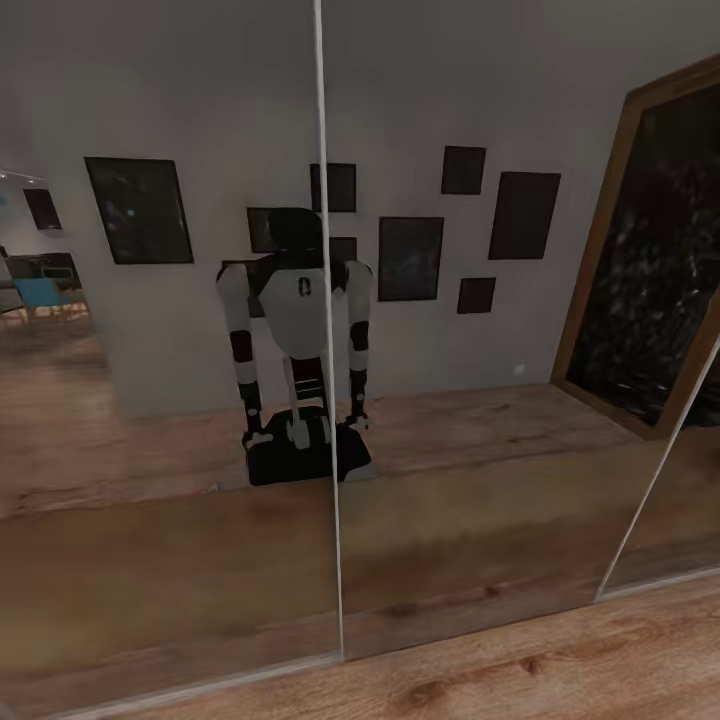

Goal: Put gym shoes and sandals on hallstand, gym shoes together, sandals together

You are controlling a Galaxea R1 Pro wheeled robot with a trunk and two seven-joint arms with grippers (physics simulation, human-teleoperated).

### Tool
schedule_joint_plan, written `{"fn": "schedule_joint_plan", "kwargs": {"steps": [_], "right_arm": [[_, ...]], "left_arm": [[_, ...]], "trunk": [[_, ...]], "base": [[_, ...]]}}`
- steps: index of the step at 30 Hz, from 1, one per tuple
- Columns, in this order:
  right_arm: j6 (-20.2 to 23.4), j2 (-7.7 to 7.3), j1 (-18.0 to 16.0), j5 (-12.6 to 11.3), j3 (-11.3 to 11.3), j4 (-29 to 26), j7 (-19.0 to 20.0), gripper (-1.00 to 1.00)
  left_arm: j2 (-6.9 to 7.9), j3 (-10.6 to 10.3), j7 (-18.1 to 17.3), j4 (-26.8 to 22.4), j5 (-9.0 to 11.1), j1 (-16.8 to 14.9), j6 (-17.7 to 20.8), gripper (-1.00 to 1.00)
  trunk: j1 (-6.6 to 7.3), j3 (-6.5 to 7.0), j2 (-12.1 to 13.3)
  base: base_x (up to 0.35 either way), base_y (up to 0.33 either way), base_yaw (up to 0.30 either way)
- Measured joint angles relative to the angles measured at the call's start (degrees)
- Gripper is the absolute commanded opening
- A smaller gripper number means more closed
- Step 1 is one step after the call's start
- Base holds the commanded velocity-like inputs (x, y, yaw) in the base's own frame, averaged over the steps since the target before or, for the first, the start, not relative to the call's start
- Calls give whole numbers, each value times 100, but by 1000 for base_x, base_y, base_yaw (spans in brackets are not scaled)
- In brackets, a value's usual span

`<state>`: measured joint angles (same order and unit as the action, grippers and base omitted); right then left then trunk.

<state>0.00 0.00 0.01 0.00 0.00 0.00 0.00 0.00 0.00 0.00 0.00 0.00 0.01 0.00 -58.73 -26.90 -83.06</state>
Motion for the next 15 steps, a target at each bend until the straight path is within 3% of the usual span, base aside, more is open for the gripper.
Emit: {"fn": "schedule_joint_plan", "kwargs": {"steps": [4, 15], "right_arm": [[-116, 128, -11, 14, 7, -129, -12, 100], [-92, 115, -16, 18, 24, -346, -24, 100]], "left_arm": [[-8, 13, -13, -45, 12, -1, -116, 100], [-5, 11, -11, -16, 4, 0, -9, 100]], "trunk": [[0, 2, 1], [0, 1, 0]], "base": [[0, 0, 0], [0, 0, 0]]}}
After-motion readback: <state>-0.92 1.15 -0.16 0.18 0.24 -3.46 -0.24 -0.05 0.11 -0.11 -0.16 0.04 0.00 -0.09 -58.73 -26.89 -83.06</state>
